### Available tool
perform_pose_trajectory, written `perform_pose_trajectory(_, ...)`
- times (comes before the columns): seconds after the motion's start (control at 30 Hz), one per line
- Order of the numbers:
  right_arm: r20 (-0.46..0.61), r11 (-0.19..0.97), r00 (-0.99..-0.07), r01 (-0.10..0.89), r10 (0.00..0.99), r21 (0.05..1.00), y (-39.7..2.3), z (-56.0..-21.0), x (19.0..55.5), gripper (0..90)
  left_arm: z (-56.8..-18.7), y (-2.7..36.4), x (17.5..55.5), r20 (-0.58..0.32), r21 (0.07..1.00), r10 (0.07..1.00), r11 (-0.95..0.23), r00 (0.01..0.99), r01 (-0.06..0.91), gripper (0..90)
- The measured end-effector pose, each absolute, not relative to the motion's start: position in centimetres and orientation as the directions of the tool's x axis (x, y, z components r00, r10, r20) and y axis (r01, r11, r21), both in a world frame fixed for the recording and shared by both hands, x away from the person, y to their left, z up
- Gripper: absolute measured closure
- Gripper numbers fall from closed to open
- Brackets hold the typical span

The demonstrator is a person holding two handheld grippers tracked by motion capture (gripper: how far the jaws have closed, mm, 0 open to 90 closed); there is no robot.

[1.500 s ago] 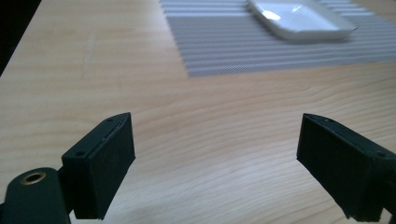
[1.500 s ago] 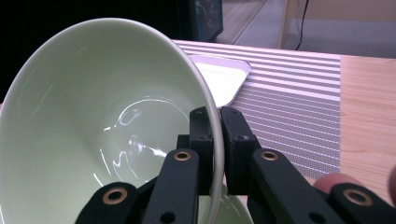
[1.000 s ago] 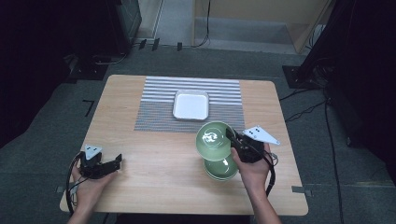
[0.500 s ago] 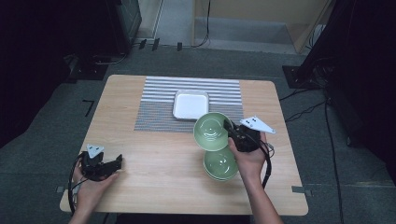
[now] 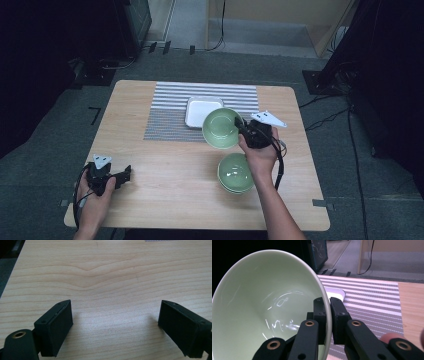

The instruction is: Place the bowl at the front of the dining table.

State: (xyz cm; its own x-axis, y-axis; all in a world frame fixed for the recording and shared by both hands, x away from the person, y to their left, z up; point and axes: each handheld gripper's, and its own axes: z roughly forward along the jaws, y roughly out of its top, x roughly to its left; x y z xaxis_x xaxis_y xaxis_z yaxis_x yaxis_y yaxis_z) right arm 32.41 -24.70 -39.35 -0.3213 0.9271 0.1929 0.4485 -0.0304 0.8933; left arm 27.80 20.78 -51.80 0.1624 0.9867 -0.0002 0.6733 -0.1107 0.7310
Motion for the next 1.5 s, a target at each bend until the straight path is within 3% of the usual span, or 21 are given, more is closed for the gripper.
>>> perform_pose_trajectory(1.5,0.195,-0.007,-0.275,0.561,0.942,0.828,-20.2,-40.4,41.9,84.9,-51.8,20.8,27.9,-0.002,0.730,0.986,-0.111,0.164,0.674,11.1)
